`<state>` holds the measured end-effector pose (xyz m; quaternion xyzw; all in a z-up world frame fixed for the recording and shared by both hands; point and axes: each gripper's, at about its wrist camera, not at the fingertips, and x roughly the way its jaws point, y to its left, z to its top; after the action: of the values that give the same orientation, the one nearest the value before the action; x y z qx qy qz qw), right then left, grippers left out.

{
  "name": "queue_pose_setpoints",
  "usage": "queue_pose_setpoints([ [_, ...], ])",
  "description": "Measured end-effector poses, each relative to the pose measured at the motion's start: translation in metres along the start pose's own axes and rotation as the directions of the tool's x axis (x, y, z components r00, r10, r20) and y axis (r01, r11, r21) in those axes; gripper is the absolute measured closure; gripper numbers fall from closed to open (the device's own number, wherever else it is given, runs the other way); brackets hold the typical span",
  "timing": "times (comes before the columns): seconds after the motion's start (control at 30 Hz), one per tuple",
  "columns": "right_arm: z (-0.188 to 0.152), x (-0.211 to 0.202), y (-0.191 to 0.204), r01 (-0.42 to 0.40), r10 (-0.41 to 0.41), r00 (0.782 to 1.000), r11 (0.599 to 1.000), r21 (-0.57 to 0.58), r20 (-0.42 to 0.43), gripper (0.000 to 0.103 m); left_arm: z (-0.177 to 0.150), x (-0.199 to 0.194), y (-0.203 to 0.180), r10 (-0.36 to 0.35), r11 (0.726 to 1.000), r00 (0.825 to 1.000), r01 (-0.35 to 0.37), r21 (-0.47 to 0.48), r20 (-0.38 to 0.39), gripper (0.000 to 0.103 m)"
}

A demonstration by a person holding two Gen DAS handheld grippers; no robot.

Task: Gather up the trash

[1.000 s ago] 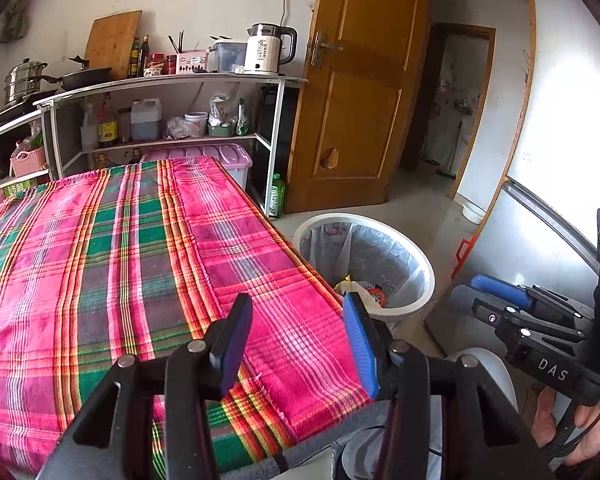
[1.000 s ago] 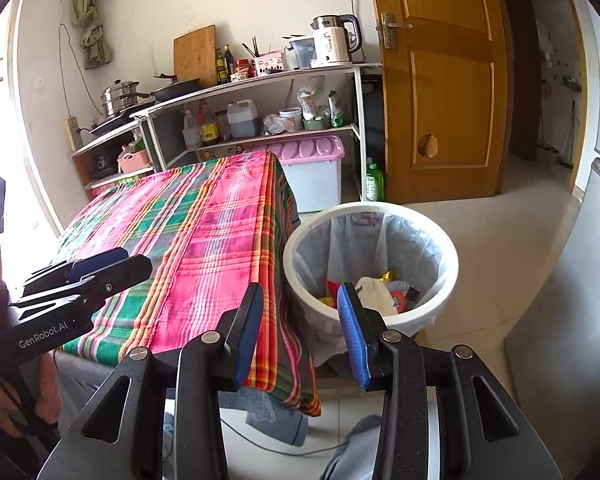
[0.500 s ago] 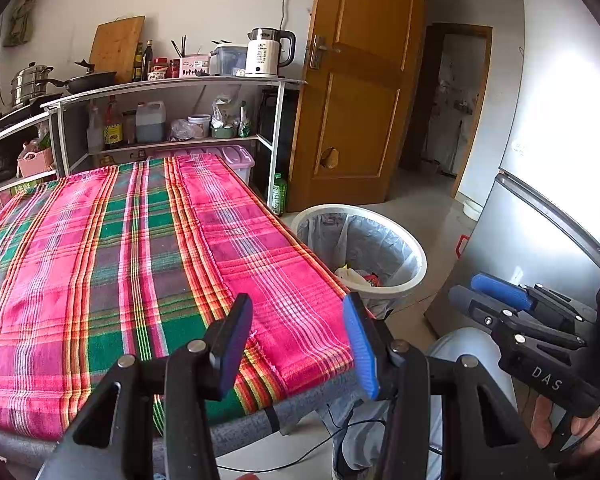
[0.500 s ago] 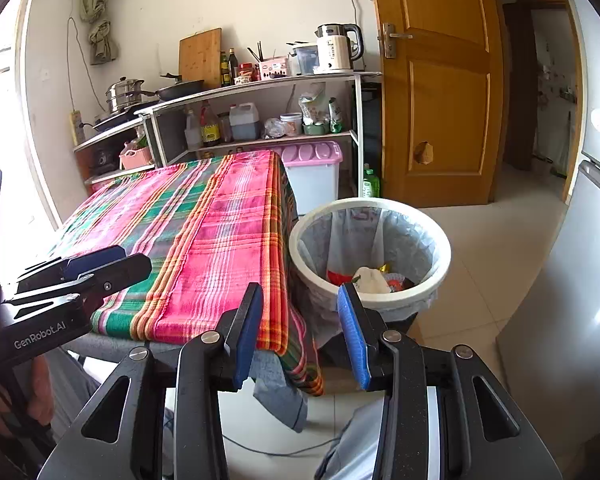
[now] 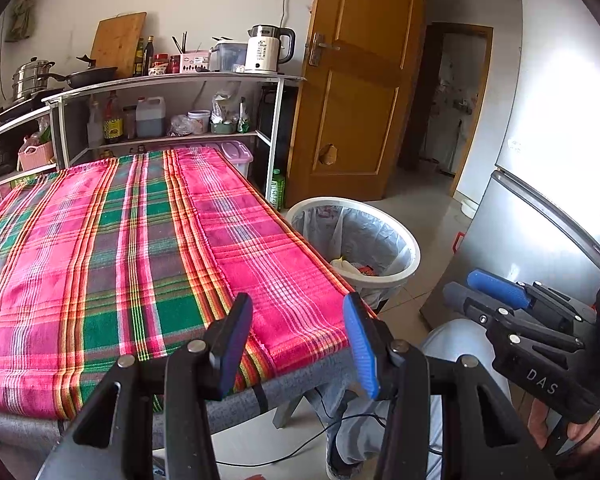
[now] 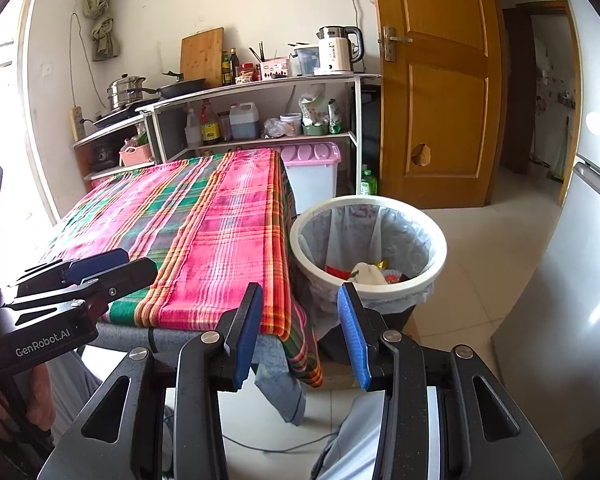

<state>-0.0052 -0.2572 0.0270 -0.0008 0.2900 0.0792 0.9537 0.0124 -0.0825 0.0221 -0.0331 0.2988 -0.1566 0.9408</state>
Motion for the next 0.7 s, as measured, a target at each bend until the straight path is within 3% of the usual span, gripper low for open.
queue_pose_setpoints([
  [0.7, -0.0005, 0.001, 0.0042, -0.008, 0.008, 1.0, 1.0, -0.012, -0.004, 0.063, -0.0015, -0.0016, 0.005, 0.025, 1.0, 1.0, -0.025, -0.013, 0.001, 0.054],
])
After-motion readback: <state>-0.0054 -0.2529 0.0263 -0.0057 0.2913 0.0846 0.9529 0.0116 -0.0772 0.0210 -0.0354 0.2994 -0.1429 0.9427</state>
